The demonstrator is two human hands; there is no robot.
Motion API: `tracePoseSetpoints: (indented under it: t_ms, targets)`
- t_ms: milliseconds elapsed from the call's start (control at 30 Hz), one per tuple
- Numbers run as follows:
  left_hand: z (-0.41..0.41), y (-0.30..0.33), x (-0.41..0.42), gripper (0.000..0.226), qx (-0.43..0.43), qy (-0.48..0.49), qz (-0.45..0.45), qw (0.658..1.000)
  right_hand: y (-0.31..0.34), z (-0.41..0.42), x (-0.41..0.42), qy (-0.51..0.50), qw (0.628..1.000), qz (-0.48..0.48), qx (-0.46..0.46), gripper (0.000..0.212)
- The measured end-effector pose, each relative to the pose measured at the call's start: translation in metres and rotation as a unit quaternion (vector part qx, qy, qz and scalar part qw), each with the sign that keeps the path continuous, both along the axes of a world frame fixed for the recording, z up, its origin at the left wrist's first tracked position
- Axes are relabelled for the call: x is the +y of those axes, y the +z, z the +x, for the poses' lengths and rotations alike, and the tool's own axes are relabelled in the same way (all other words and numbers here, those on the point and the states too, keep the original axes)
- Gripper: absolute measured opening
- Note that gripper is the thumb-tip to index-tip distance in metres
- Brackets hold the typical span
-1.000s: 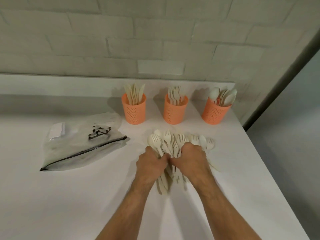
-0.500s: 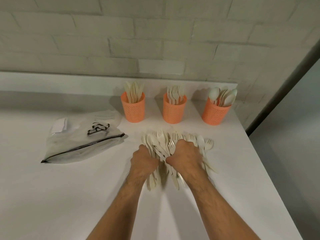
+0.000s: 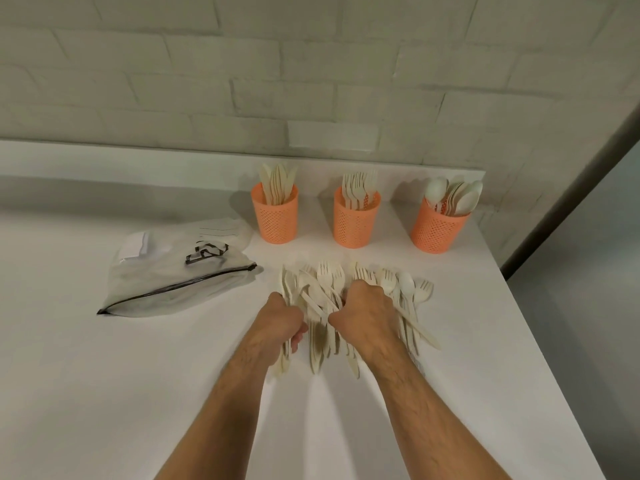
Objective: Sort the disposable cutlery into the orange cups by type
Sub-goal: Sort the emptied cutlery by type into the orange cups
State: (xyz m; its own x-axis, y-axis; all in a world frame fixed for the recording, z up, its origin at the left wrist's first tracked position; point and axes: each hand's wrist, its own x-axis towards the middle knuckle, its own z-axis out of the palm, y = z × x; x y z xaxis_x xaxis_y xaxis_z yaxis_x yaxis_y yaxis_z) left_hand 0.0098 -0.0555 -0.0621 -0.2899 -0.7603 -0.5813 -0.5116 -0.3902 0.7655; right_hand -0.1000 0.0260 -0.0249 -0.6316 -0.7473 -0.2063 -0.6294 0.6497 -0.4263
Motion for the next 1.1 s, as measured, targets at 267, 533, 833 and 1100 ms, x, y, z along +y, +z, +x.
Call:
tracePoseSetpoints:
  t_ms: [267, 533, 833, 1100]
  targets:
    - [0.017, -0.008, -0.007, 0.014, 0.030, -0.013, 0.027, 0.999, 0.000, 0.001, 0.001, -0.031, 0.993, -0.046, -0.104, 0.014]
    - [0.026, -0.016, -0.015, 0.015, 0.077, -0.029, 0.062, 0.995, -0.005, 0.019, -0.009, -0.043, 0.998, -0.011, -0.041, 0.034]
    - [0.028, -0.017, -0.016, 0.008, 0.122, -0.045, 0.056, 0.990, -0.003, 0.028, -0.020, -0.071, 0.997, 0.042, -0.004, 0.033]
    - [0.024, -0.013, -0.018, 0.016, 0.173, -0.053, 0.065, 0.981, -0.002, 0.032, -0.023, -0.083, 0.995, 0.061, 0.014, 0.037]
